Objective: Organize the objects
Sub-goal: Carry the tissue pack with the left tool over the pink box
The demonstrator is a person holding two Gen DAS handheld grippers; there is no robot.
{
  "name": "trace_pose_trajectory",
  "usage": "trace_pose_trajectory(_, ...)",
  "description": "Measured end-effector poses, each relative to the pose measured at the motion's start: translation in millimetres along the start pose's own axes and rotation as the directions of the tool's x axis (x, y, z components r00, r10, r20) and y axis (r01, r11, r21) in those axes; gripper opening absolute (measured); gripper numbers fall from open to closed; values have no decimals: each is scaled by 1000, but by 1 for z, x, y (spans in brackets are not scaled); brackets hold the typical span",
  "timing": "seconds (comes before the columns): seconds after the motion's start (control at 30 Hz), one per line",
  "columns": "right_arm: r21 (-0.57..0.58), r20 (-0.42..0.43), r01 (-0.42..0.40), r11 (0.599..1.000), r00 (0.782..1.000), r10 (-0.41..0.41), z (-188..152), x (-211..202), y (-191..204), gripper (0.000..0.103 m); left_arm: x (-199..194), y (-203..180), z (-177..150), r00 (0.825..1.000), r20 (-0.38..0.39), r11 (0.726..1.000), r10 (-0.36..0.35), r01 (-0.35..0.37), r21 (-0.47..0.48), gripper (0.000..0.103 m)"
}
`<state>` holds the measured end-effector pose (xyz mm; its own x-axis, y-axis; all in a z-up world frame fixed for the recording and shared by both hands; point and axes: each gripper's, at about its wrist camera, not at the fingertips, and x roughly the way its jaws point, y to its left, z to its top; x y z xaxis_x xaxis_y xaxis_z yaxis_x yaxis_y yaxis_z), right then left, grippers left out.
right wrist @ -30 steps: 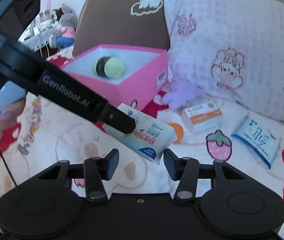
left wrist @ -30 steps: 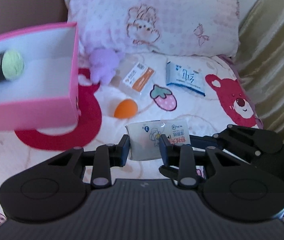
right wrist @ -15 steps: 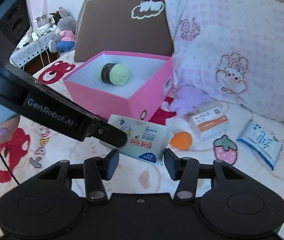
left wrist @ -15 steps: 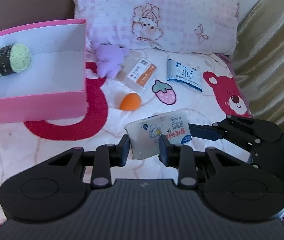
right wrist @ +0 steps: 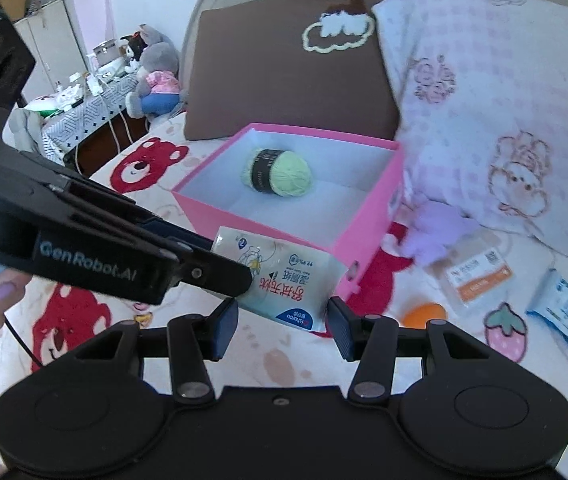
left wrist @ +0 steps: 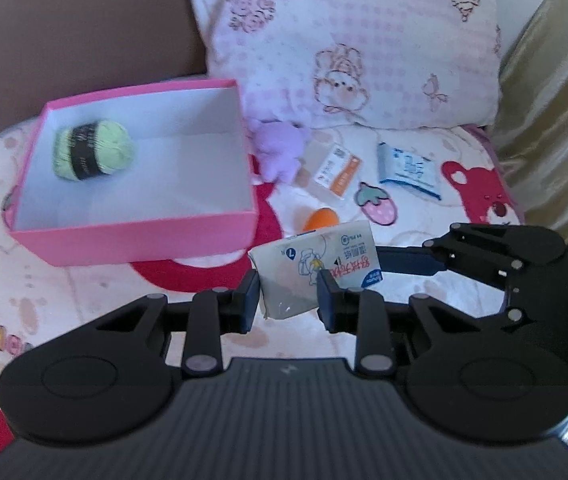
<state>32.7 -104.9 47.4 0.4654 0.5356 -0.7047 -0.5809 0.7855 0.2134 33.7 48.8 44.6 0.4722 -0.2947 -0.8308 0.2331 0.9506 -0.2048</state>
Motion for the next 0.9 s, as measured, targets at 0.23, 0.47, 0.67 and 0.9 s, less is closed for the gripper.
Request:
trace_pose_trajectory(0.23,21,12,-61,998,998,60,24,20,19,57,-16,35,12,999,10,998,46,-45,-39,29)
trace_pose_trajectory(0.47,60,-21,-98,993,995,100,55,50,31,57,-17,69,27,995,17,993,100,-99,-70,29)
trace_pose_trajectory(0.67,56,-39,-108,993,993,110,83,77,34,57,-10,96,52,990,18,984,140,-138,-110,30)
trace_pose_trajectory(0.9,72,-39,-133,988,990,136,111,116,27,57,13,123,79,977,14,970,213,-209,-120,31)
